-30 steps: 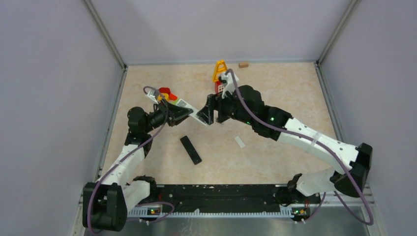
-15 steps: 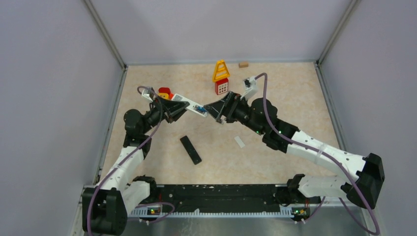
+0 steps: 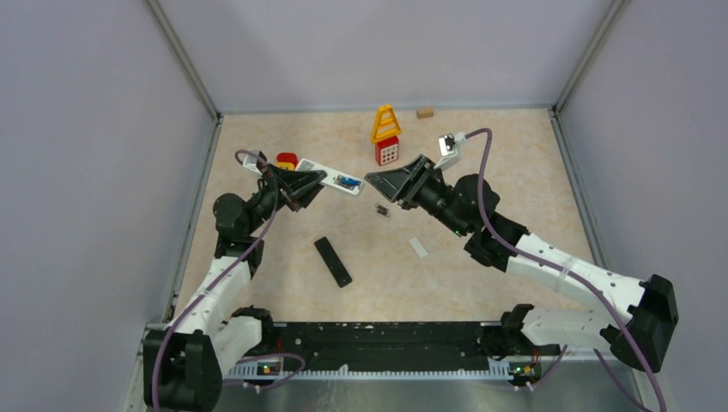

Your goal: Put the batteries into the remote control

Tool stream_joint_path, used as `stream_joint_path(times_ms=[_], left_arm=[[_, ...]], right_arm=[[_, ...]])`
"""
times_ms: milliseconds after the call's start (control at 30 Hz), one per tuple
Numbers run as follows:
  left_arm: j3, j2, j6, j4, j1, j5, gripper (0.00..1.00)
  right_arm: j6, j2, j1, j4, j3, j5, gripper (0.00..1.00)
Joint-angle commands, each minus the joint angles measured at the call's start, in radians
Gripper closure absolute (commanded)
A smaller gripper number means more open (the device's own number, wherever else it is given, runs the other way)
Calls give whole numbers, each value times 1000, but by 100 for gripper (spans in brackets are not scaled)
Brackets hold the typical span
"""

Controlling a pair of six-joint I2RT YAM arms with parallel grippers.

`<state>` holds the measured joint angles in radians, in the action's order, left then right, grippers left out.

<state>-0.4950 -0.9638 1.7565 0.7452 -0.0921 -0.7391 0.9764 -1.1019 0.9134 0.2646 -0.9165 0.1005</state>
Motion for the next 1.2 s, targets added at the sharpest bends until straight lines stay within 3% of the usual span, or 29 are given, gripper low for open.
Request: stream_joint_path(times_ms=[0,300,633,933,1167], left_arm=[[-3,19,28,90,5,13,100],[-3,27,12,88,5,7,100],[-16,38,-23,65,5,1,100],[-16,34,-37,53,6,9,100],[-10,38,-42,51,5,8,100]], right_arm=[[7,-5,-14,34,-16,-14,58],[-21,-68,-15,49,-53,-94,62],[-23,-69,-17,5,-58,-58,64],[-48,-17,-16,84,12,-61,57],[-44,-47,-16,59,-23,-71,54]])
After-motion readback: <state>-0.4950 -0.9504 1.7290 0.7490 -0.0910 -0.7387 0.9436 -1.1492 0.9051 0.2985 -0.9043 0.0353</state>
